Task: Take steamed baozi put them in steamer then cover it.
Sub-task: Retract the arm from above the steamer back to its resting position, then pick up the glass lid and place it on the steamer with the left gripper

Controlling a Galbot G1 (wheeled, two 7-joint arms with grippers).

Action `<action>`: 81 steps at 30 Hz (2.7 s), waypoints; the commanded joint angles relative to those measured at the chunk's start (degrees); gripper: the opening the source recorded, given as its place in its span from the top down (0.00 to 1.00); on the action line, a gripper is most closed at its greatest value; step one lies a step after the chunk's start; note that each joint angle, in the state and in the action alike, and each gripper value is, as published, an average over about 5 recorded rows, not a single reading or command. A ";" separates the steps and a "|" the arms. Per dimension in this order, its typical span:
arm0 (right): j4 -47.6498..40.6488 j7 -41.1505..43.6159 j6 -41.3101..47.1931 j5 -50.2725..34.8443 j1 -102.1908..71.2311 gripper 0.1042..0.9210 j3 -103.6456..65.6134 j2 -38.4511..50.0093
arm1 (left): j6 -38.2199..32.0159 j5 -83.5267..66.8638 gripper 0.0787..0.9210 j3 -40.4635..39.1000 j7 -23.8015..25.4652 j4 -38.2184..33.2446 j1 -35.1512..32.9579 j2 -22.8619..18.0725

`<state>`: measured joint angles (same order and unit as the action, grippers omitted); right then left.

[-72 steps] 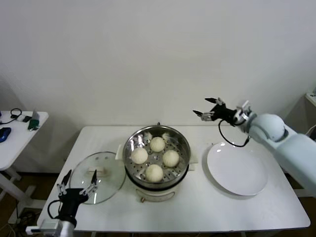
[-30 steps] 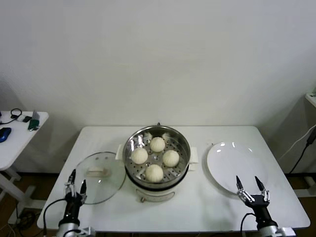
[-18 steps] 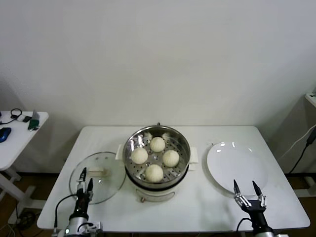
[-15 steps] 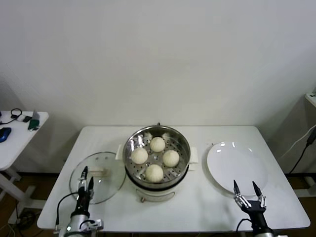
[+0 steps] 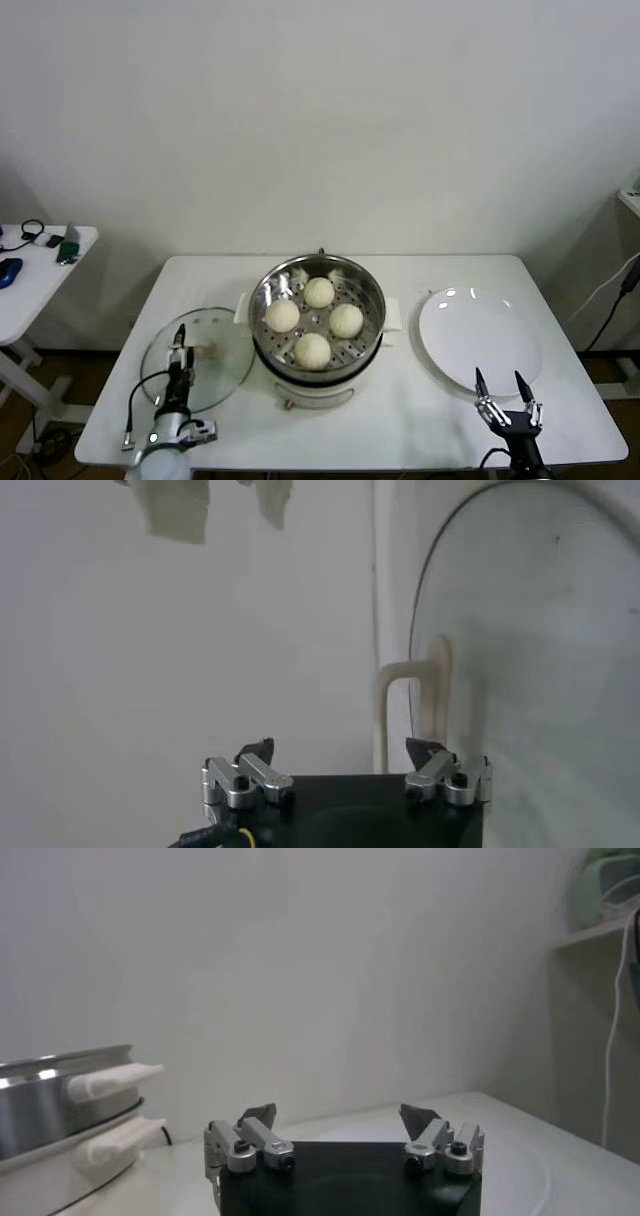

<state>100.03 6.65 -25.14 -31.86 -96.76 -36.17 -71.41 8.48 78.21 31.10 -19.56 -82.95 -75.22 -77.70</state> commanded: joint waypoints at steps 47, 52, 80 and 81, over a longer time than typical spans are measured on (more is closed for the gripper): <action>-0.41 -3.72 1.59 8.05 1.56 0.12 -0.44 -1.93 | 17.58 -27.66 0.93 1.71 15.91 -32.54 -4.15 23.08; -1.07 -3.75 1.33 8.88 2.10 0.12 -0.07 -2.26 | 25.94 -27.28 0.93 -5.29 20.60 -39.27 0.49 24.59; -8.64 -3.33 -4.41 10.09 4.65 0.12 1.45 -3.69 | 36.52 5.12 0.93 -40.43 41.04 -32.46 21.64 0.51; -8.81 -3.34 -4.54 10.07 4.65 0.12 1.41 -3.70 | 36.52 5.78 0.93 -40.70 41.11 -31.71 21.72 -0.64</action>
<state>92.92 3.44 -28.35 -22.01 -92.30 -34.67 -74.98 42.20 72.71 -0.42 15.73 -120.14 -57.76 -66.74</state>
